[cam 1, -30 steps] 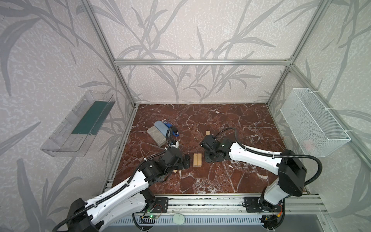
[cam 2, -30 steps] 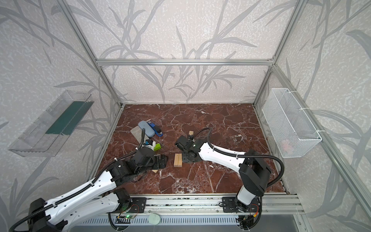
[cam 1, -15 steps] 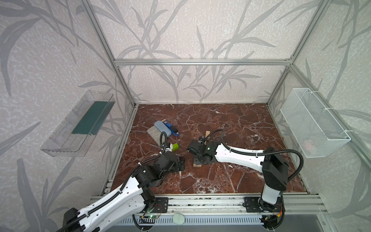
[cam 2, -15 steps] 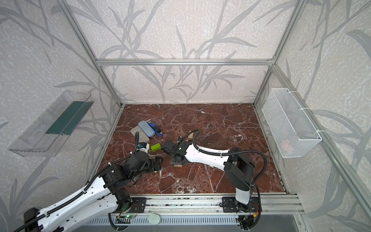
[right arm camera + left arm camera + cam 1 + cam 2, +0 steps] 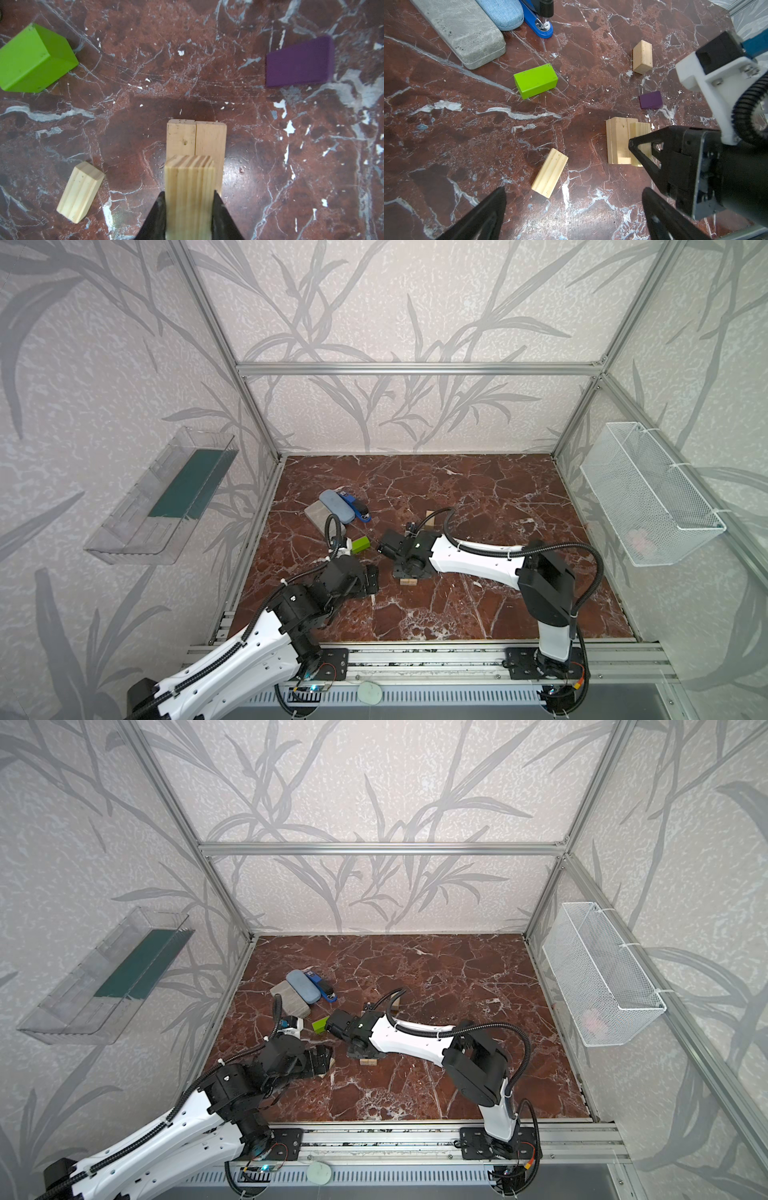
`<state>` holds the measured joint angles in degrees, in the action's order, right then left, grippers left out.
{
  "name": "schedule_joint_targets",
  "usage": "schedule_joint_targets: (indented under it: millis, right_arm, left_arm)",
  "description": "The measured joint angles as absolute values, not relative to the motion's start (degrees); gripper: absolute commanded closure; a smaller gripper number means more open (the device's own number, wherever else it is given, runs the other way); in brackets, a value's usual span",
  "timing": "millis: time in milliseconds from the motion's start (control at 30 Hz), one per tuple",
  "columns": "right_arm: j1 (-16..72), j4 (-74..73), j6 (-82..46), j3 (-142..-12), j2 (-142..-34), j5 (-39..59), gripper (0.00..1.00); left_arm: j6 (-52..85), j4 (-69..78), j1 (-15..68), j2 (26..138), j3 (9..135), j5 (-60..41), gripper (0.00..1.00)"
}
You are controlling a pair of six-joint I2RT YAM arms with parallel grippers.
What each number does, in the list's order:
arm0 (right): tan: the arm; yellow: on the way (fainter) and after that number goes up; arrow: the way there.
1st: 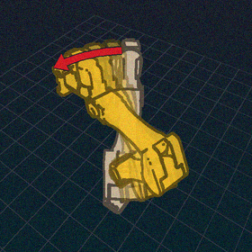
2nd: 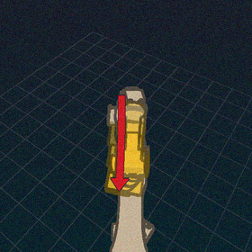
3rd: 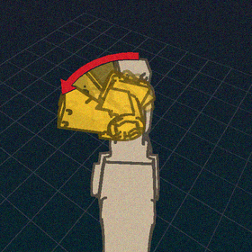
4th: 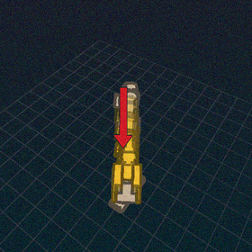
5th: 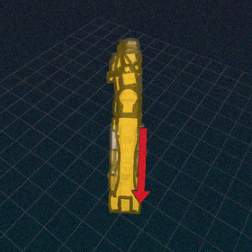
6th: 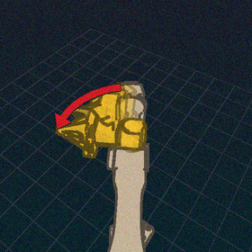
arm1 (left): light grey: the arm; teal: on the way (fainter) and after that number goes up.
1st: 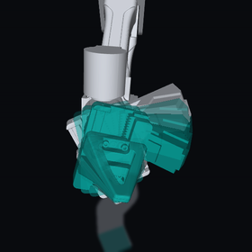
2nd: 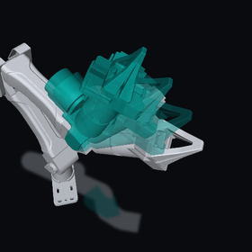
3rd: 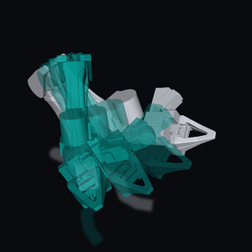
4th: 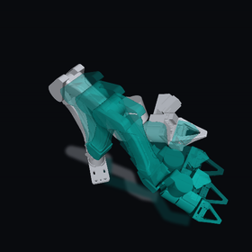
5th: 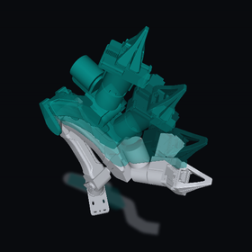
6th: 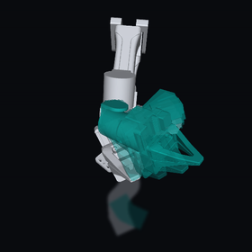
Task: Build the wood block tower
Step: 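Carry the held block with the right gripper toward the block group, then lower the held block upright against the block pair with the right gripper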
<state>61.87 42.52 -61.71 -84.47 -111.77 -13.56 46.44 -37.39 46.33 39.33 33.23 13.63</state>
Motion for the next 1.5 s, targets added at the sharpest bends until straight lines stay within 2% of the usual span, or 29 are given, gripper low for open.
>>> schedule_joint_targets:
  millis: [967, 1067, 1233, 1500]
  right_arm:
    - [61.0, 43.4, -62.1, -86.5, -115.7, -14.7, 0.77]
    - [60.9, 43.4, -62.1, -86.5, -115.8, -14.5, 0.74]
    - [60.9, 43.4, -62.2, -86.7, -116.0, -14.5, 0.63]
    - [60.9, 43.3, -62.2, -87.0, -116.2, -14.4, 0.57]
  left_arm:
    - [46.6, -38.2, 46.2, 38.7, 33.3, 13.7, 0.01]
    - [46.6, -38.2, 46.1, 38.7, 33.3, 13.7, 0.01]
    - [46.6, -38.2, 46.0, 38.7, 33.3, 13.7, 0.01]
    - [46.6, -38.2, 46.0, 38.7, 33.3, 13.7, 0.01]
